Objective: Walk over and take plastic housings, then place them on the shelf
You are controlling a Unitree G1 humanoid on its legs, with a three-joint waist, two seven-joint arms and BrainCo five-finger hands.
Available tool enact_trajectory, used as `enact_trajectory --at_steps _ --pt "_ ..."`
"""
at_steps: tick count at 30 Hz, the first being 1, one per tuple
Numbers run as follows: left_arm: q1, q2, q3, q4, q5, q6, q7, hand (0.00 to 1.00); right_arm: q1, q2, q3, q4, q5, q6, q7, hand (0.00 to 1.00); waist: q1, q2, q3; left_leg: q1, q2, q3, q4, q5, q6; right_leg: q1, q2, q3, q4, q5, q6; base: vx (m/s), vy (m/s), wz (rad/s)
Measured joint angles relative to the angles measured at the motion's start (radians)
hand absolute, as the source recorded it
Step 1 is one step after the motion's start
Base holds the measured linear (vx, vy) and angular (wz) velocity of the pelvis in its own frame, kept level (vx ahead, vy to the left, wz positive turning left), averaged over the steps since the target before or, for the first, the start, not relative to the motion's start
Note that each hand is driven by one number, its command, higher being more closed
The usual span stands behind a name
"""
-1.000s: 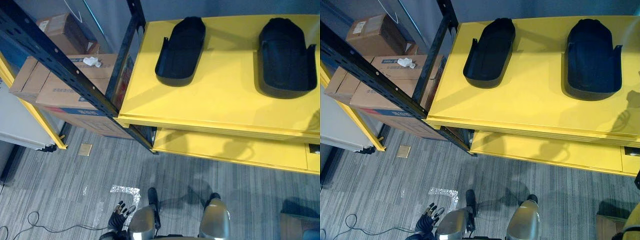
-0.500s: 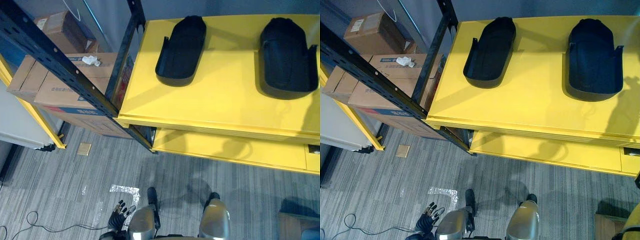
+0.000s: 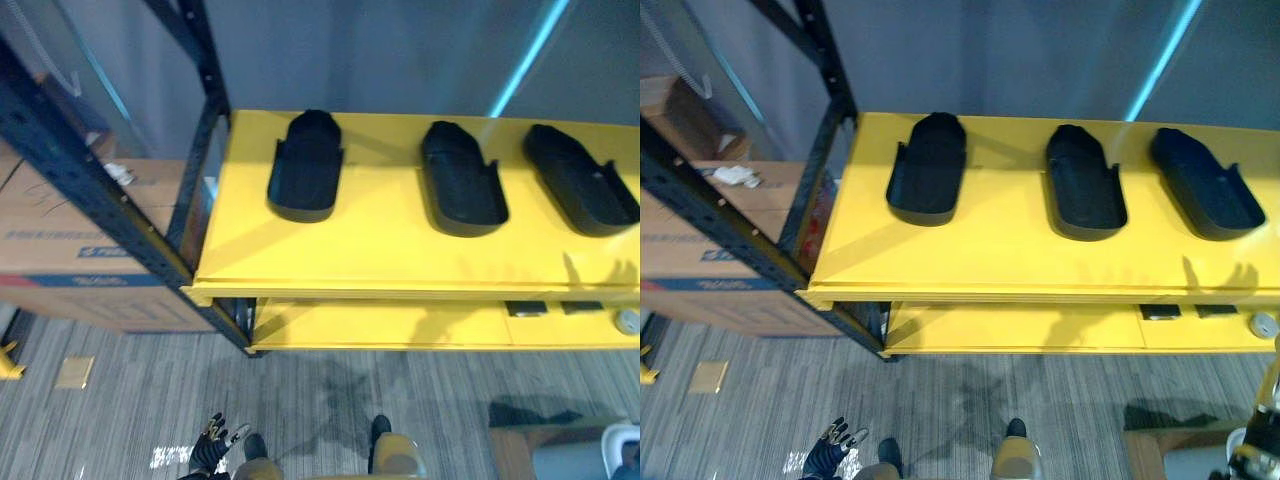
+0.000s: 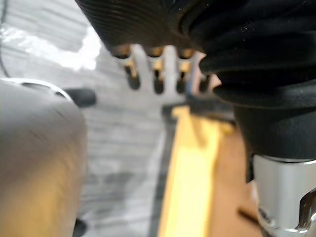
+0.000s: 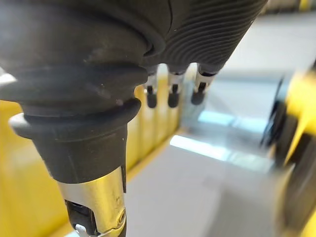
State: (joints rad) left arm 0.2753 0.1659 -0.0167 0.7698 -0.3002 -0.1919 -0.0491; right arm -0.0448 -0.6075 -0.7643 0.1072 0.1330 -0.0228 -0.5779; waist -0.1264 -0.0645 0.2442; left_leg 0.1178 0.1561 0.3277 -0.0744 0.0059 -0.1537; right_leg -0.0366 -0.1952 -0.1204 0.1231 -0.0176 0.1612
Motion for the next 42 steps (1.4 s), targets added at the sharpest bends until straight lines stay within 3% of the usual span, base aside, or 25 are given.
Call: enact_trajectory --at_steps 3,8,12,13,14,17,18,20,21,22,23,25,28,30,33,35,36,37,39,42 --pt "-0.019 -0.009 -0.008 0.000 0.006 0.018 -0.011 0.00 0.091 0.018 -0.051 -0.021 -0.048 0.000 0.072 0.00 -0.034 -0.001 -0.003 0.016 0.004 0.055 0.003 -0.017 -0.005 -0.011 0.014 0.051 -0.029 0.021 -0.001 0.02 0.014 -0.48" --pt "-0.086 -0.016 -0.044 -0.003 -0.014 0.025 -0.019 0.00 0.137 0.019 -0.059 -0.021 -0.045 -0.001 0.149 0.00 -0.065 -0.003 -0.013 0.004 0.023 0.099 0.026 -0.040 -0.014 -0.038 0.038 0.095 -0.049 0.036 -0.007 0.01 -0.023 -0.32" --pt "-0.106 -0.020 -0.044 -0.003 -0.064 0.035 -0.017 0.00 0.134 0.034 -0.050 -0.021 -0.028 -0.001 0.190 0.00 -0.066 0.003 -0.016 -0.059 0.080 0.094 0.204 -0.114 -0.005 -0.047 0.060 0.102 -0.014 0.014 -0.023 0.06 -0.043 -0.07" --pt "-0.105 -0.021 -0.042 0.000 -0.079 0.036 -0.018 0.00 0.132 0.040 -0.034 -0.021 -0.028 -0.001 0.191 0.00 -0.064 0.002 -0.016 -0.095 0.101 0.088 0.298 -0.134 0.023 -0.053 0.063 0.105 0.011 -0.003 -0.032 0.05 -0.111 -0.13" --pt "-0.090 -0.030 -0.031 0.001 -0.082 0.037 -0.018 0.00 0.123 0.041 -0.004 -0.020 -0.024 -0.001 0.193 0.00 -0.062 0.009 -0.010 -0.171 0.145 0.018 0.510 -0.159 0.081 -0.046 0.075 0.110 0.047 -0.030 -0.043 0.02 -0.100 -0.21" --pt "-0.052 -0.067 0.008 -0.008 -0.084 0.025 -0.019 0.00 0.084 0.042 0.044 -0.020 0.021 0.000 0.190 0.00 -0.030 0.044 0.003 -0.275 0.156 -0.213 0.790 -0.134 0.156 -0.029 0.124 0.172 0.081 -0.069 -0.079 0.01 -0.030 -0.74" --pt "-0.041 -0.074 0.013 -0.008 -0.084 0.019 -0.020 0.00 0.054 0.050 0.072 -0.014 0.044 -0.003 0.186 0.00 -0.007 0.065 0.006 -0.299 0.097 -0.300 0.832 -0.207 0.142 -0.035 0.131 0.233 0.086 -0.074 -0.082 0.05 0.127 -1.08" --pt "-0.010 -0.080 0.013 -0.018 -0.087 0.014 -0.023 0.00 0.019 0.125 0.139 0.010 0.091 -0.002 0.181 0.00 0.012 0.075 0.011 -0.315 -0.037 -0.378 0.724 -0.314 0.125 -0.065 0.147 0.324 0.091 -0.074 -0.083 0.05 0.162 -1.22" --pt "-0.009 -0.080 0.013 -0.019 -0.087 0.013 -0.023 0.00 0.020 0.128 0.141 0.010 0.091 -0.003 0.181 0.00 0.012 0.075 0.011 -0.313 -0.040 -0.378 0.716 -0.314 0.124 -0.067 0.148 0.325 0.091 -0.074 -0.083 0.02 0.162 -1.31" --pt "0.001 -0.083 0.015 -0.031 -0.088 0.006 -0.025 0.00 0.037 0.182 0.170 0.017 0.091 -0.004 0.167 0.00 0.043 0.083 0.012 -0.294 -0.063 -0.369 0.584 -0.316 0.092 -0.084 0.180 0.374 0.104 -0.075 -0.078 0.04 0.177 -0.97" --pt "-0.007 -0.078 0.015 -0.033 -0.084 0.001 -0.025 0.00 0.047 0.211 0.169 0.007 0.092 -0.004 0.158 0.00 0.058 0.073 0.014 -0.280 -0.063 -0.342 0.573 -0.318 0.095 -0.084 0.178 0.388 0.109 -0.076 -0.076 0.06 0.185 -1.07" --pt "-0.017 -0.071 0.004 -0.044 -0.069 -0.015 -0.025 0.00 0.103 0.265 0.169 -0.087 0.105 -0.024 0.138 0.00 0.059 0.043 0.024 -0.261 -0.080 -0.298 0.561 -0.325 0.109 -0.092 0.147 0.395 0.108 -0.076 -0.077 0.06 0.134 -0.48" --pt "-0.023 -0.059 0.001 -0.059 -0.043 -0.029 -0.003 0.00 0.137 0.322 0.195 -0.171 0.107 -0.085 0.143 0.00 0.067 0.017 0.023 -0.253 -0.070 -0.233 0.560 -0.338 0.112 -0.108 0.139 0.381 0.093 -0.039 -0.045 0.07 0.105 -0.53" --pt "-0.024 -0.060 0.002 -0.061 -0.043 -0.041 0.015 0.00 0.149 0.346 0.227 -0.176 0.107 -0.115 0.155 0.00 0.086 0.015 0.021 -0.236 -0.047 -0.200 0.565 -0.353 0.107 -0.100 0.145 0.357 0.053 -0.002 -0.043 0.08 0.055 -0.68" --pt "-0.024 -0.069 0.027 -0.062 -0.052 -0.049 0.038 0.00 0.153 0.371 0.269 -0.173 0.106 -0.151 0.176 0.00 0.088 0.027 0.023 -0.233 -0.004 -0.178 0.595 -0.386 0.104 -0.092 0.172 0.325 0.010 0.052 -0.058 0.04 0.042 -0.54" --pt "-0.019 -0.088 0.068 -0.063 -0.078 -0.048 0.035 0.00 0.157 0.398 0.295 -0.176 0.083 -0.180 0.198 0.00 0.090 0.051 0.028 -0.231 0.055 -0.178 0.649 -0.432 0.109 -0.086 0.214 0.311 0.023 0.060 -0.063 -0.03 0.048 -0.32" --pt "-0.018 -0.095 0.076 -0.064 -0.090 -0.048 0.034 0.00 0.162 0.411 0.297 -0.178 0.079 -0.180 0.208 0.00 0.093 0.052 0.029 -0.226 0.059 -0.177 0.657 -0.439 0.105 -0.087 0.213 0.291 0.044 0.025 -0.096 -0.04 0.092 -0.12" --pt "-0.015 -0.091 0.084 -0.066 -0.102 -0.047 0.034 0.00 0.181 0.428 0.299 -0.192 0.074 -0.181 0.217 0.00 0.101 0.049 0.025 -0.225 0.062 -0.185 0.680 -0.455 0.096 -0.096 0.196 0.259 0.089 0.004 -0.091 -0.01 0.065 0.09" --pt "-0.015 -0.087 0.098 -0.086 -0.135 -0.045 0.033 0.00 0.234 0.435 0.299 -0.246 0.022 -0.184 0.231 0.00 0.107 0.043 0.020 -0.245 0.062 -0.249 0.730 -0.481 0.065 -0.109 0.199 0.234 0.200 -0.090 -0.035 0.01 -0.054 0.57" --pt "0.002 -0.100 0.114 -0.090 -0.137 -0.040 0.033 0.00 0.240 0.425 0.293 -0.294 -0.076 -0.201 0.229 0.00 0.112 0.040 -0.004 -0.260 0.055 -0.351 0.725 -0.482 0.034 -0.123 0.195 0.137 0.331 -0.198 -0.061 0.04 -0.217 0.87"
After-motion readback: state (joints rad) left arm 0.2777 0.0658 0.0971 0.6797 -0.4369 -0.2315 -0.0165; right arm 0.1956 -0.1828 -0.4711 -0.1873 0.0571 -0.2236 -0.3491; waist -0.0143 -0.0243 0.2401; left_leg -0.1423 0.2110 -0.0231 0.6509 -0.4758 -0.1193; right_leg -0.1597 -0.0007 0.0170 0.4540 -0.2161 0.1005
